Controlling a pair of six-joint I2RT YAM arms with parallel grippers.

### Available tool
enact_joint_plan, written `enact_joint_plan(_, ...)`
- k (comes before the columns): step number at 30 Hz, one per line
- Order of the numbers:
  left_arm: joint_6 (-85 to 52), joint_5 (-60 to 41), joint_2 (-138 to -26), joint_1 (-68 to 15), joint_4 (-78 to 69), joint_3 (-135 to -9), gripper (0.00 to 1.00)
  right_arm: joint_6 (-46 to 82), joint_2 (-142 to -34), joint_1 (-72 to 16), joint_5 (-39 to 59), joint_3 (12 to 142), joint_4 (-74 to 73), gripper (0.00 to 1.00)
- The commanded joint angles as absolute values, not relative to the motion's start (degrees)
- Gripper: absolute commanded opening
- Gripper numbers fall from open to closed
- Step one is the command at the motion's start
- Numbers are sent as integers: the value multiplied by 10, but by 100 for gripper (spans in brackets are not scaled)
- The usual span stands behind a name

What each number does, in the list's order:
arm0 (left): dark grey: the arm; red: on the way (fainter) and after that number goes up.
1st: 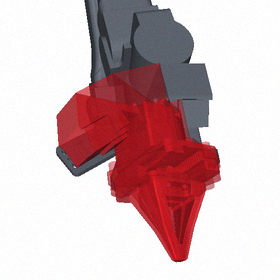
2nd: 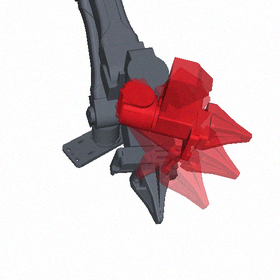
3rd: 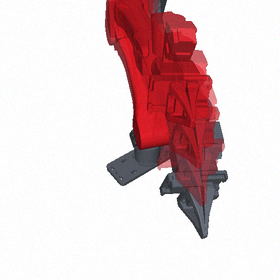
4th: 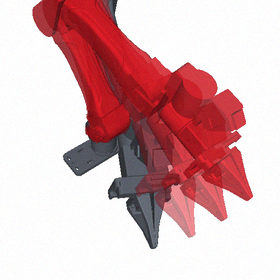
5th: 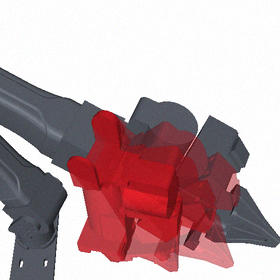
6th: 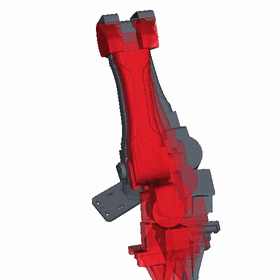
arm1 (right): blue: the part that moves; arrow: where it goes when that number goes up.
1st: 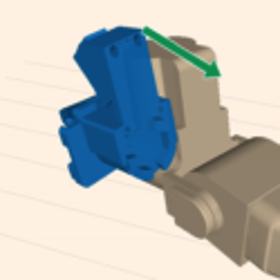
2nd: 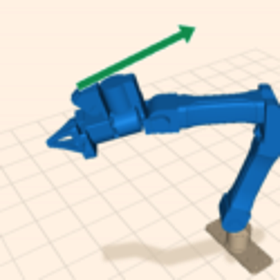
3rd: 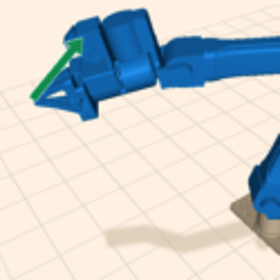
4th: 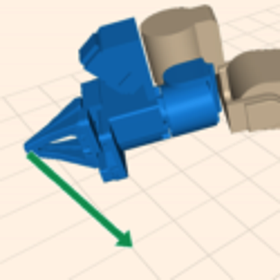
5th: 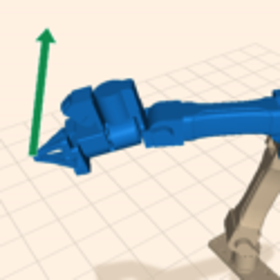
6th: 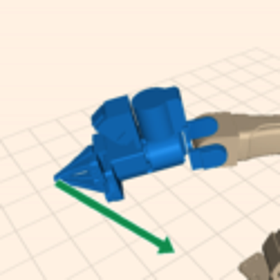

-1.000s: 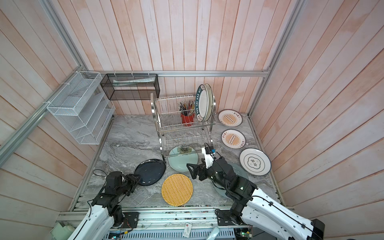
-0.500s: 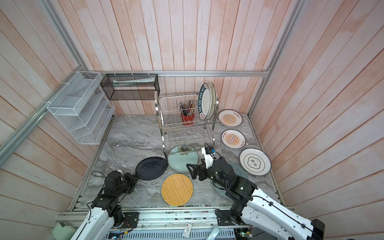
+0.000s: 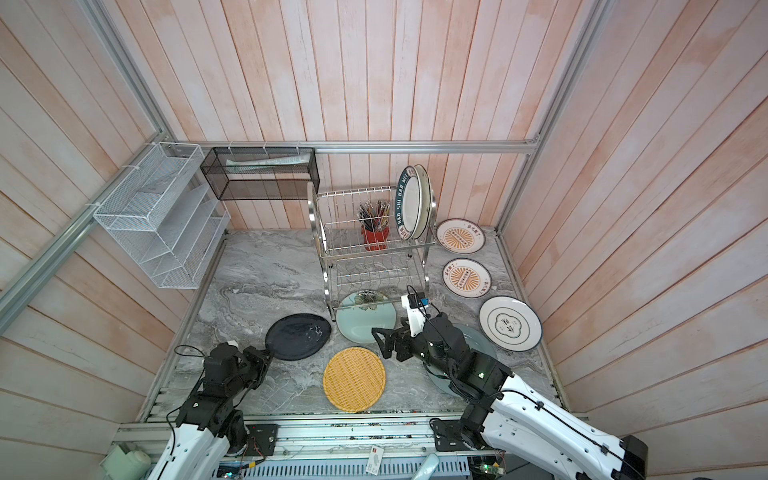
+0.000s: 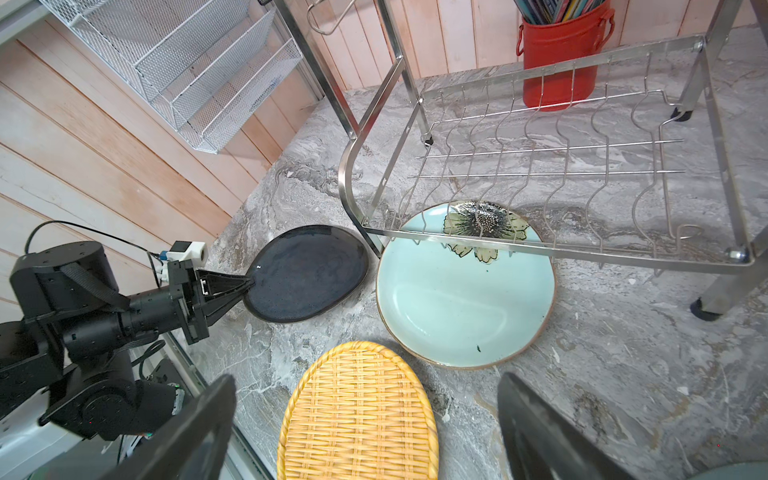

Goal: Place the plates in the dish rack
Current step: 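Grasp the edge of the navy plate with the left gripper, then tilt the navy plate upright with the left gripper while the right gripper reaches toward it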

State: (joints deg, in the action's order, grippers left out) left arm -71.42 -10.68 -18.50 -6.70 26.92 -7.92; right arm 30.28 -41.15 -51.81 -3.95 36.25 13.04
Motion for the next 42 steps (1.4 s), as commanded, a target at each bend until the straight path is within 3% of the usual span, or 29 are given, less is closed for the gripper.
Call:
enact_joint_plan(1, -711, -107, -149, -68, 354, -102, 0, 308, -420, -519, -37, 354, 111, 98)
enact_joint_plan(13, -720, -91, -60, -68, 431, -163, 0, 351, -472, -519, 8, 335, 37, 98)
enact_joint_plan(21, -748, -101, -31, -68, 413, -178, 0, 446, -531, -522, 86, 291, -96, 98)
enact_joint_plan(36, -780, -103, -9, -68, 391, -220, 0, 579, -687, -601, 81, 291, -280, 98)
enact_joint_plan(42, -780, -103, -10, -68, 394, -246, 0, 610, -786, -626, 84, 349, -323, 96)
